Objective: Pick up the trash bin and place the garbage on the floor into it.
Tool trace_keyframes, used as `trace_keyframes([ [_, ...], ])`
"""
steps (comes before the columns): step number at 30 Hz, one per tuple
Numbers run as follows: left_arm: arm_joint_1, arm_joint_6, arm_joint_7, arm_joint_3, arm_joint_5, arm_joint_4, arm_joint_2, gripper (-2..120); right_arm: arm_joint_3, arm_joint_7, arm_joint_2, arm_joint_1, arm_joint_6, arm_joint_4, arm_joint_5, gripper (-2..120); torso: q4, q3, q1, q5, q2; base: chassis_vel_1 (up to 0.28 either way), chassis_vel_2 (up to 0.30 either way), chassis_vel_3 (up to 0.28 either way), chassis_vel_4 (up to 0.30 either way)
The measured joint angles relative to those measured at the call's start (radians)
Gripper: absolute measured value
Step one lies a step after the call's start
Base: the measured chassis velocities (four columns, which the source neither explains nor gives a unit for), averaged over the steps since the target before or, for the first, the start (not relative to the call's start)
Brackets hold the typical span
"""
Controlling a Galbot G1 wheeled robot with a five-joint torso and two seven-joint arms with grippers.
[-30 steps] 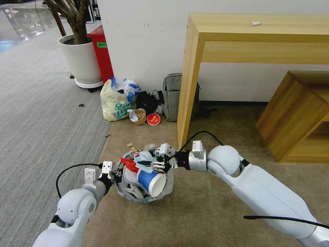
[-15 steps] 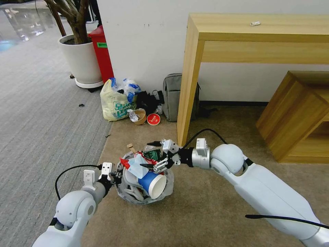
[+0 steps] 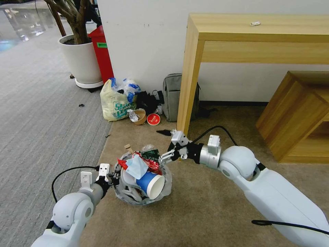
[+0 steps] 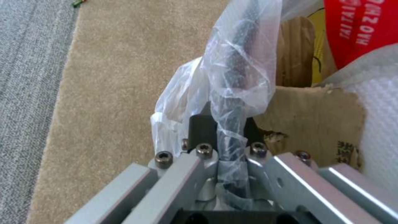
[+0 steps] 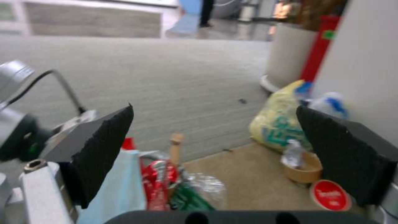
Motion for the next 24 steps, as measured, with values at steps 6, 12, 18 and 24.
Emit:
trace_keyframes([
  [6, 0.042, 0.000, -0.009, -0.029, 0.009, -0.028, -0.015, 0, 0.051, 0.150, 0.001, -0.089, 0.082, 0.028, -0.014, 100, 0.0008, 0.000, 0.000, 0.0001, 0.000, 0.000, 0.000, 0.000, 0.000],
  [12, 0.054, 0.000, -0.011, -0.033, 0.010, -0.034, -0.015, 0, 0.145, 0.203, -0.009, -0.205, 0.149, 0.058, -0.034, 100, 0.0002, 0.000, 0.000, 0.0000, 0.000, 0.000, 0.000, 0.000, 0.000],
  [18, 0.065, 0.000, -0.011, -0.036, 0.014, -0.038, -0.016, 0, 0.369, 0.226, 0.051, -0.442, 0.217, 0.098, -0.171, 100, 0.0003, 0.000, 0.000, 0.0001, 0.000, 0.000, 0.000, 0.000, 0.000],
  [24, 0.067, 0.000, -0.011, -0.038, 0.020, -0.038, -0.017, 0, 0.507, 0.282, 0.128, -0.588, 0.240, 0.124, -0.289, 100, 0.0003, 0.000, 0.000, 0.0000, 0.000, 0.000, 0.000, 0.000, 0.000],
])
